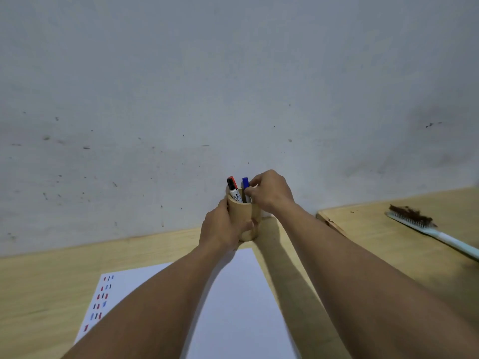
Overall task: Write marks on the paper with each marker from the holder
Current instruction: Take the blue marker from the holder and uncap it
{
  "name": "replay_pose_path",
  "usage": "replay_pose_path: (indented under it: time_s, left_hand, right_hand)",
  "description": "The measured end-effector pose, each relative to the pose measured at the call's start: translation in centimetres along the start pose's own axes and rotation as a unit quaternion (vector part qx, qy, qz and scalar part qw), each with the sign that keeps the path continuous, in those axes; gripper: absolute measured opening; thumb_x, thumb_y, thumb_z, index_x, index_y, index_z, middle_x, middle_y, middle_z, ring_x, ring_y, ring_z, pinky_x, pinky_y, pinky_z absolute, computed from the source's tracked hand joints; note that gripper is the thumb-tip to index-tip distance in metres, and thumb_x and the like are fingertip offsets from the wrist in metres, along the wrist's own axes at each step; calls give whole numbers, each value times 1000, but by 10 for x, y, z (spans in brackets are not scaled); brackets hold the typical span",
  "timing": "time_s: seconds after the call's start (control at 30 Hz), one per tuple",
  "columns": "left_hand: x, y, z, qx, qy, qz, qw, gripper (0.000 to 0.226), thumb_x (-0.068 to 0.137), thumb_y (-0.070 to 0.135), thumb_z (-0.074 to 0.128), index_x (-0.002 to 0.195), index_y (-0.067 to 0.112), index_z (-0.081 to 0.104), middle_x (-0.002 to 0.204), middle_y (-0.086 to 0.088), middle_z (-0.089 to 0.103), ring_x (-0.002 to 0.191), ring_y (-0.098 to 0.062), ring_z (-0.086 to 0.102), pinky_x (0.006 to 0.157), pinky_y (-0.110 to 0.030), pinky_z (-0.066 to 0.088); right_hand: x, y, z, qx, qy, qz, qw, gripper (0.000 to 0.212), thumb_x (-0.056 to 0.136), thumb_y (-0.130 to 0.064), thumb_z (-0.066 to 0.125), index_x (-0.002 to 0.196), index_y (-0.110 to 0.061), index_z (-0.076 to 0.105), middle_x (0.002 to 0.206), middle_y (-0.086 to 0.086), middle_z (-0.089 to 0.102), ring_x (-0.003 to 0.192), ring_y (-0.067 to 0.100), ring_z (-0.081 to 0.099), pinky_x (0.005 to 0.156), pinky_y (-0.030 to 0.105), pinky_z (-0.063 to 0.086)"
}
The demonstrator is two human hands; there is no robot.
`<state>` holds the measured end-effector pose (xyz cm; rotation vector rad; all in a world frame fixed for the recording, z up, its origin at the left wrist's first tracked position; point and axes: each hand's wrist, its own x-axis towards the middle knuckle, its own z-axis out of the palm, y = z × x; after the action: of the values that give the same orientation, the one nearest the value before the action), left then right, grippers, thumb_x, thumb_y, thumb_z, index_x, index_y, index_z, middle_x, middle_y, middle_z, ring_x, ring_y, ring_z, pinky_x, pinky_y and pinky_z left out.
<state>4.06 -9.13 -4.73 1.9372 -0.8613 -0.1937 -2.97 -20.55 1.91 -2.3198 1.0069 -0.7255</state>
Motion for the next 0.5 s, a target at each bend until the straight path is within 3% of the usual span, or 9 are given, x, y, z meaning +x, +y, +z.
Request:
replay_pose_path:
  time_s: [0.1,0.2,0.27,0.4,0.5]
  left_hand:
    - [-1,1,0,-3,0,-1,1000,60,72,35,82,124,25,55,97,11,65,84,-9,63,67,-25,49]
    - [-2,3,0,0,4,-7,1000,62,72,36,83,126,24,55,102,8,67,87,-13,62,72,-28,50]
    - [-5,7,-1,2,8,-8,1000,58,72,38,82,123,24,56,93,12,64,81,-11,60,65,-25,46]
    - [-11,10,-1,17,15,-15,1000,59,73,48,79,122,23,56,91,10,61,82,-17,60,63,-29,42]
    - [-16,15,1,28,22,-28,999,57,74,51,74,121,23,55,95,5,65,85,-21,62,66,-32,47]
  right_hand:
    - [1,-1,0,49,20,3,999,10,90,-19,69,86,-10,71,85,2,68,81,23,63,63,31,47]
    - [0,-5,-8,85,25,-3,996,9,91,-21,67,92,-12,67,82,-2,66,80,20,63,69,34,51]
    - [-1,-9,-16,102,32,-12,994,8,92,-20,63,97,-13,65,83,-5,64,81,21,65,73,35,52]
    - [-7,-16,-27,114,43,-37,992,13,96,-20,58,107,-15,61,95,0,66,87,23,64,74,36,52]
    - [-13,-22,-35,120,63,-60,989,18,100,-22,54,114,-13,59,98,1,66,81,17,61,68,33,49]
